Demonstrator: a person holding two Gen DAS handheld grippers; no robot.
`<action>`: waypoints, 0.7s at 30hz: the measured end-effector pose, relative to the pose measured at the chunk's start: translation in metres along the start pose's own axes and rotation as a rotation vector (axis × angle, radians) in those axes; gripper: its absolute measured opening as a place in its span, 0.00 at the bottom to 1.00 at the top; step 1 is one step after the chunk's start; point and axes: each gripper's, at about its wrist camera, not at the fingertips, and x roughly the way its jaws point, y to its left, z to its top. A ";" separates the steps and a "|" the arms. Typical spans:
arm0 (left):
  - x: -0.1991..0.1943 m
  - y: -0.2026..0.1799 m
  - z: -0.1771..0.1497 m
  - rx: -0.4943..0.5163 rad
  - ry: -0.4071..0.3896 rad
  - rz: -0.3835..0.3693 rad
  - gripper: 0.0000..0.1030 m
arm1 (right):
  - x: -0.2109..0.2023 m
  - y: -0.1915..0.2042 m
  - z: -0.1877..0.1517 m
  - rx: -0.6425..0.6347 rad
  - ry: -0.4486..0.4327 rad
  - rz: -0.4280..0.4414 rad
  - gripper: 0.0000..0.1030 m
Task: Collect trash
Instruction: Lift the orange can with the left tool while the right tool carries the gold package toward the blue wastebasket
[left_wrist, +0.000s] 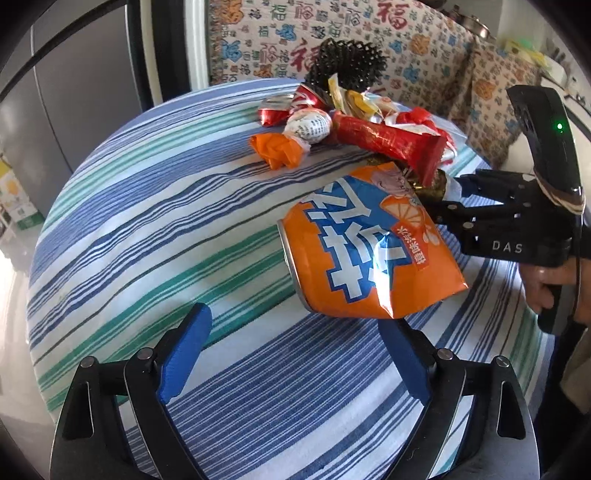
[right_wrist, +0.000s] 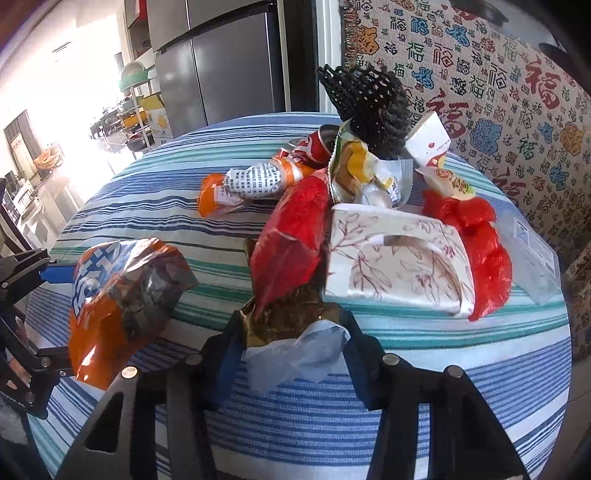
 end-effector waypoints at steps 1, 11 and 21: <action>-0.001 0.001 0.000 -0.002 -0.002 -0.016 0.90 | -0.004 -0.003 -0.004 0.005 0.001 -0.005 0.50; -0.002 -0.029 0.014 0.055 -0.074 -0.097 0.97 | -0.047 -0.026 -0.062 0.032 -0.007 -0.193 0.50; 0.025 -0.028 0.037 -0.111 -0.065 0.007 0.98 | -0.049 -0.023 -0.068 0.059 -0.035 -0.250 0.69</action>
